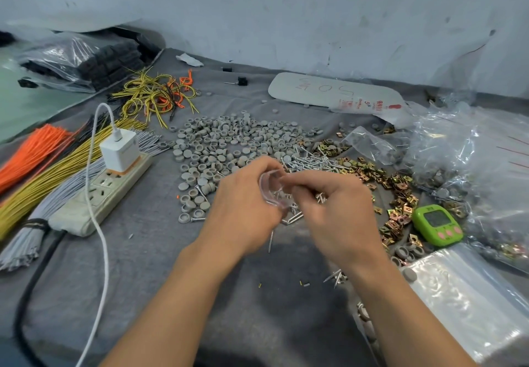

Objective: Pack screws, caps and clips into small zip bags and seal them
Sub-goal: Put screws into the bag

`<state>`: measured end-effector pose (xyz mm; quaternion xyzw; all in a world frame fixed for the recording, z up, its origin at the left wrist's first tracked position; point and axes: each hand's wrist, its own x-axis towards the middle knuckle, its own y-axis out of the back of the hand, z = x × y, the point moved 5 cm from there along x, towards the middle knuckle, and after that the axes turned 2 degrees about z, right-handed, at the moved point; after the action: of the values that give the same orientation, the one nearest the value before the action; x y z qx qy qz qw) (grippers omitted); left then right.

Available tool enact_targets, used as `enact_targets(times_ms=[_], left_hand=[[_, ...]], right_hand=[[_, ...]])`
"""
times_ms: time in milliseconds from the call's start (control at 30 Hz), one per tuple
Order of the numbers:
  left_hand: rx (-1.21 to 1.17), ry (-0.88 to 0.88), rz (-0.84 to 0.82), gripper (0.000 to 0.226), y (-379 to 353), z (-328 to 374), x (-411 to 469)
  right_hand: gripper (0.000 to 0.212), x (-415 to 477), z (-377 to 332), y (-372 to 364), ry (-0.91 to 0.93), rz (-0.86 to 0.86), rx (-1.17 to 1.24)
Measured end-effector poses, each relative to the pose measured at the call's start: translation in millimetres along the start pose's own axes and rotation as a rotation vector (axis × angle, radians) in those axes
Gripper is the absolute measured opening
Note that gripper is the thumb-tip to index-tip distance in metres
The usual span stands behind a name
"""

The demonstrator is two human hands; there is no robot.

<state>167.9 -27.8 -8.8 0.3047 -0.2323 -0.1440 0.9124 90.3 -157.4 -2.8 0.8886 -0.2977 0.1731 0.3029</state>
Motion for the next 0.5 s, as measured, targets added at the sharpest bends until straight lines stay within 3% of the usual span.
enact_targets(times_ms=[167,233,300,400,500], left_hand=[[-0.372,0.152,0.174,0.035,24,-11,7],[-0.533,0.199,0.287,0.036,34,-15,8],[-0.617,0.197,0.421,0.038,44,-17,7],[-0.410,0.071,0.569,0.042,54,-8,2],[0.001,-0.102,0.562,0.044,42,9,-3]], right_hand=[[0.023,6,22,41,-0.251,0.248,-0.091],[0.020,5,30,58,-0.347,0.246,-0.271],[0.018,3,35,67,-0.432,0.121,-0.511],[0.012,-6,41,64,-0.558,-0.163,-0.807],[0.021,-13,43,56,-0.577,-0.328,-0.893]])
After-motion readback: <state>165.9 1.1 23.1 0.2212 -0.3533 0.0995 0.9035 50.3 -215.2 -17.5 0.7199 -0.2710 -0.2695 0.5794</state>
